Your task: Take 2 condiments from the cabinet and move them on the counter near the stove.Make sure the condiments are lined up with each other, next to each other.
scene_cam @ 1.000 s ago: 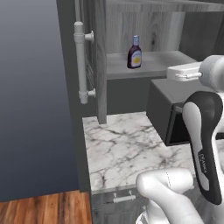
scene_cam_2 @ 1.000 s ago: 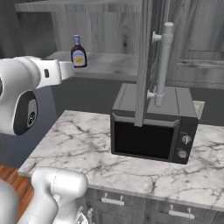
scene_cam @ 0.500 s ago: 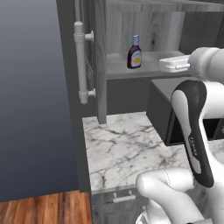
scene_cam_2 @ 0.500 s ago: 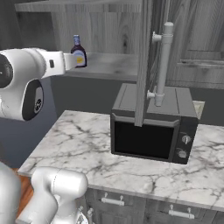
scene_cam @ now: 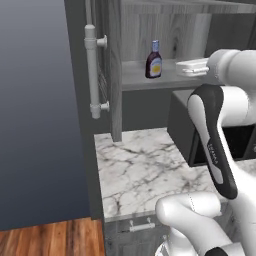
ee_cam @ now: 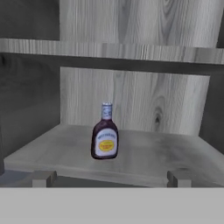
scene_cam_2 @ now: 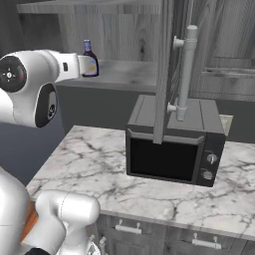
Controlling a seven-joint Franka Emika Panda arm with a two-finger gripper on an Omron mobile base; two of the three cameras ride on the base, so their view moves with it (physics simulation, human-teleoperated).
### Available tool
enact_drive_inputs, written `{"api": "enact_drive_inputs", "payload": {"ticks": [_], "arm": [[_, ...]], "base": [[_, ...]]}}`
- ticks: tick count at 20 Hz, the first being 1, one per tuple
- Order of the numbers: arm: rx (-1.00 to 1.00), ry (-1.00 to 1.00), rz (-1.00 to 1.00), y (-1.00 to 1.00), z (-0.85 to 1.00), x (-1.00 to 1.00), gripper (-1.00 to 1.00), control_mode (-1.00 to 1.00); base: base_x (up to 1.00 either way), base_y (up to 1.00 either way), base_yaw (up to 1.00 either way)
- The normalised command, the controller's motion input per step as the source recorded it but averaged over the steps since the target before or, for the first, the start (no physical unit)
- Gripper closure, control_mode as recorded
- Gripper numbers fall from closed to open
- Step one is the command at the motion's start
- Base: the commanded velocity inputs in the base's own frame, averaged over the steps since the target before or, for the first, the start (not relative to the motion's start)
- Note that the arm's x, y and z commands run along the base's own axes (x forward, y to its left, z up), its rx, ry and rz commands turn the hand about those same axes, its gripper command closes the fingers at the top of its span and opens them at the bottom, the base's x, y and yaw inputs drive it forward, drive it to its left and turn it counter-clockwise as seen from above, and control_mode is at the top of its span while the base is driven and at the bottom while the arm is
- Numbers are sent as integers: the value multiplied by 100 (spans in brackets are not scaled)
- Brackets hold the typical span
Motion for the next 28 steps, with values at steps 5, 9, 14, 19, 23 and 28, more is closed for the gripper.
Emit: {"api": "enact_drive_inputs", "payload": {"ticks": [5, 9, 14, 19, 23, 28], "arm": [[0, -9, 1, 5, 5, 24, -100, -100], [0, -1, 0, 2, 6, 23, -100, -100], [0, 0, 1, 0, 0, 21, -100, -100], [0, 0, 0, 8, 0, 17, -100, -100], [0, 1, 0, 5, 0, 19, -100, -100], [0, 3, 0, 2, 0, 18, -100, -100]], "base": [[0, 0, 0], [0, 0, 0], [0, 0, 0], [0, 0, 0], [0, 0, 0], [0, 0, 0]]}}
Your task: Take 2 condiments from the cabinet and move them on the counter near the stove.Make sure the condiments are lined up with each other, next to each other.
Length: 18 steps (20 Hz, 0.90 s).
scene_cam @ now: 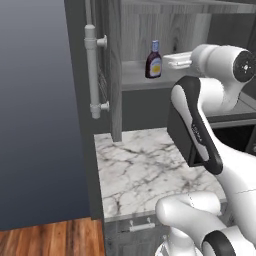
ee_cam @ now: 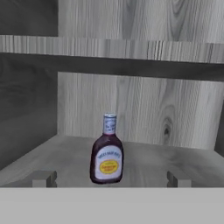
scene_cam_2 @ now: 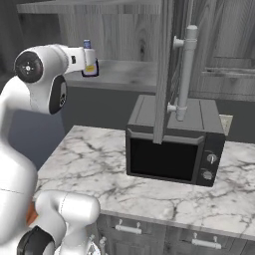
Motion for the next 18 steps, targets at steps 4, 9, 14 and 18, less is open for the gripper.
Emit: {"api": "enact_drive_inputs", "payload": {"ticks": [4, 9, 14, 18], "arm": [[0, 0, 0, 0, 0, 13, -100, -100], [0, 0, 0, 0, 0, 7, -100, -100], [0, 0, 0, 0, 0, 6, -100, -100], [0, 0, 0, 0, 0, 6, -100, -100]], "base": [[0, 0, 0], [0, 0, 0], [0, 0, 0], [0, 0, 0]]}}
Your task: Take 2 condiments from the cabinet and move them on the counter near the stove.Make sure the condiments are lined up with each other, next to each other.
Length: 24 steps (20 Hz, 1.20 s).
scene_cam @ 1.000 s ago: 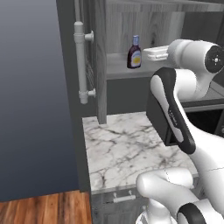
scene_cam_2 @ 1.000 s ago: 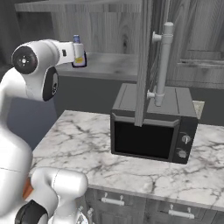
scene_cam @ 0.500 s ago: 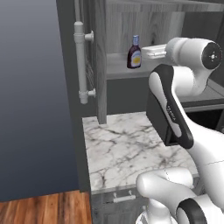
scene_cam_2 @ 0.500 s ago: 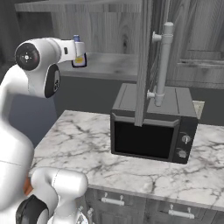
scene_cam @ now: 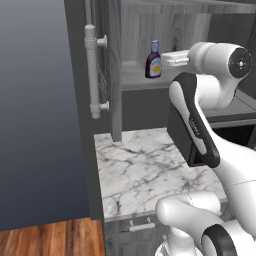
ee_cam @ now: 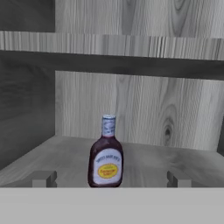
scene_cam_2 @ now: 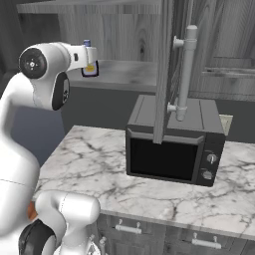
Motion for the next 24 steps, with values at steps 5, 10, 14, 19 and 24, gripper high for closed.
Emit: {"api": "enact_drive_inputs", "payload": {"ticks": [5, 10, 14, 19, 24], "arm": [[0, 0, 0, 0, 0, 1, -100, -100], [0, 0, 0, 0, 0, 18, -100, -100], [0, 0, 0, 8, -3, 25, -100, -100], [0, 0, 0, 14, -3, 21, -100, -100], [0, 0, 0, 5, 0, 22, -100, -100]], "base": [[0, 0, 0], [0, 0, 0], [0, 0, 0], [0, 0, 0], [0, 0, 0]]}}
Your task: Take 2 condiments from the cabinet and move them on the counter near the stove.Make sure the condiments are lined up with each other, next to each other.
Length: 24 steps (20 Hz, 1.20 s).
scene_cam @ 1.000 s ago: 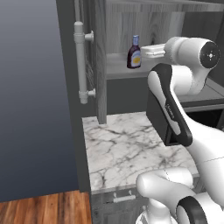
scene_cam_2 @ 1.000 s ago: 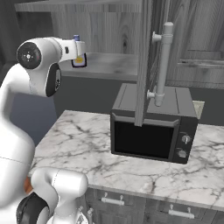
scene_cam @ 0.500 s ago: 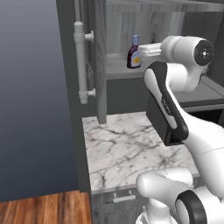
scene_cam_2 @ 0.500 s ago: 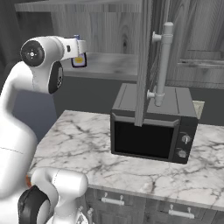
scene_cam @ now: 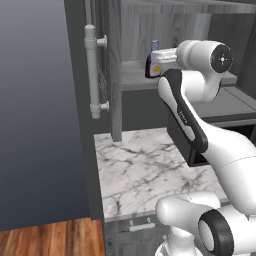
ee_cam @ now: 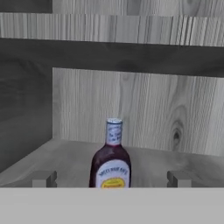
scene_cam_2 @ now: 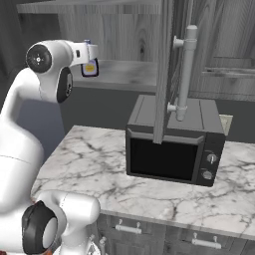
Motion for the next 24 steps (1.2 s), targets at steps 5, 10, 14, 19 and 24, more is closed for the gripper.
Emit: {"api": "enact_drive_inputs", "payload": {"ticks": [5, 10, 14, 19, 24], "arm": [[0, 0, 0, 0, -2, 24, -100, -100], [0, 0, 0, 0, -5, 22, -100, -100], [0, 0, 0, 0, -5, 23, -100, -100], [0, 0, 0, 0, -5, 24, -100, -100], [0, 0, 0, 0, -3, 21, -100, -100]], "base": [[0, 0, 0], [0, 0, 0], [0, 0, 0], [0, 0, 0], [0, 0, 0]]}}
